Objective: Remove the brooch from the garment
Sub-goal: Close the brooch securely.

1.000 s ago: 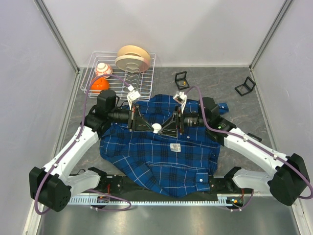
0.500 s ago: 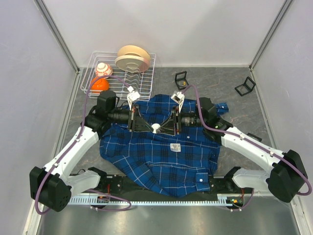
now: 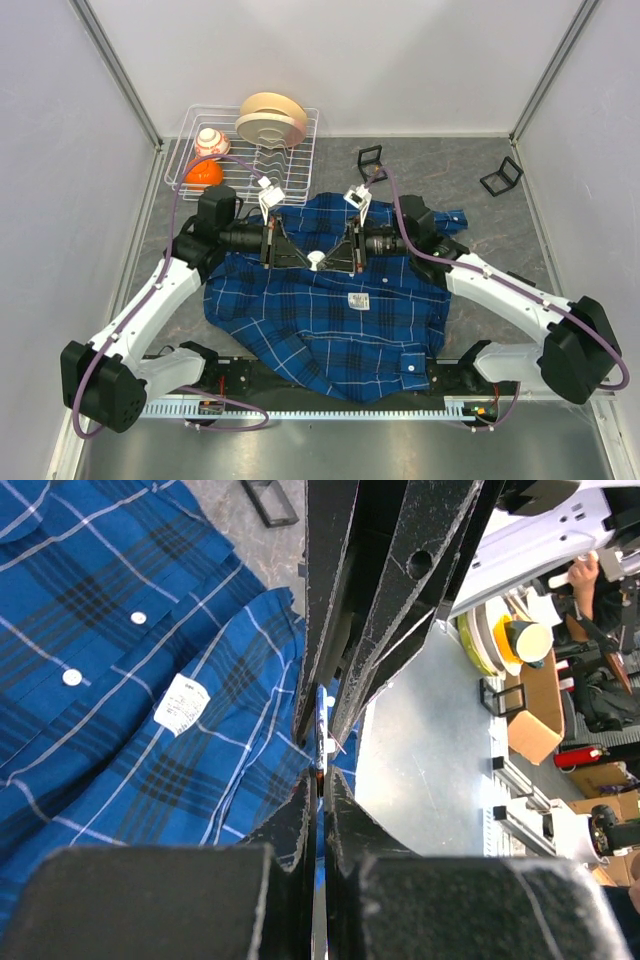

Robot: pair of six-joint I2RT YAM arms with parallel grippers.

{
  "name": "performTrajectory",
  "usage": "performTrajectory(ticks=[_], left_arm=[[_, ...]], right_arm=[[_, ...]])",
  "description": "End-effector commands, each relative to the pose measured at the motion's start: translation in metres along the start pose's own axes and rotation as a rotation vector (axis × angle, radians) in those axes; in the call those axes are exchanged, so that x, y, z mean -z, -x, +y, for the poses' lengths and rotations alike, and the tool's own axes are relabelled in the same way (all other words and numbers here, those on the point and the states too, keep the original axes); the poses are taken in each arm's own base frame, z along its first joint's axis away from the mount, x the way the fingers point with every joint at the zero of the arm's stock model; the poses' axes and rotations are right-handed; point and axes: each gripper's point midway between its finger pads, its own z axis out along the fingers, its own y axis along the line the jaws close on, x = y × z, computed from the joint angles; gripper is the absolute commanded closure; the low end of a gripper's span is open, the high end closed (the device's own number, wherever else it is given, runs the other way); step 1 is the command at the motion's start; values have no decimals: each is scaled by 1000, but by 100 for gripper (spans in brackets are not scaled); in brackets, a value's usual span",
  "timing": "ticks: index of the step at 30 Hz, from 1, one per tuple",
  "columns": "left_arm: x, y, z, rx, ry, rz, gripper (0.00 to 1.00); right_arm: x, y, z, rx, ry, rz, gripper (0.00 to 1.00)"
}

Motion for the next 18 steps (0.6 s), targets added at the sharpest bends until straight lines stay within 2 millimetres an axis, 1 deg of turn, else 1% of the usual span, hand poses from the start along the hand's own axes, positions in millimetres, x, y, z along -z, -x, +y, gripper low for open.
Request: performTrajectory(ticks=[1, 3, 7, 11, 14, 18], left_arm=[[3, -1, -15, -83, -41, 15, 98], [4, -2, -12, -103, -15, 19, 98], [4, -3, -13, -128, 3, 27, 98], [1, -5, -13, -152, 26, 41, 98], [0, -5, -12, -166, 44, 51, 98], [1, -7, -13, -174, 57, 48, 98]], right_arm=[[-10, 17, -5, -30, -28, -15, 84], [-12, 16, -4, -56, -22, -8, 86], [-16, 17, -7, -92, -26, 8, 89], [-21, 14, -16, -166, -60, 33, 93], [-27, 17, -19, -229, -75, 42, 94], [-28, 17, -25, -308, -121, 33, 94]])
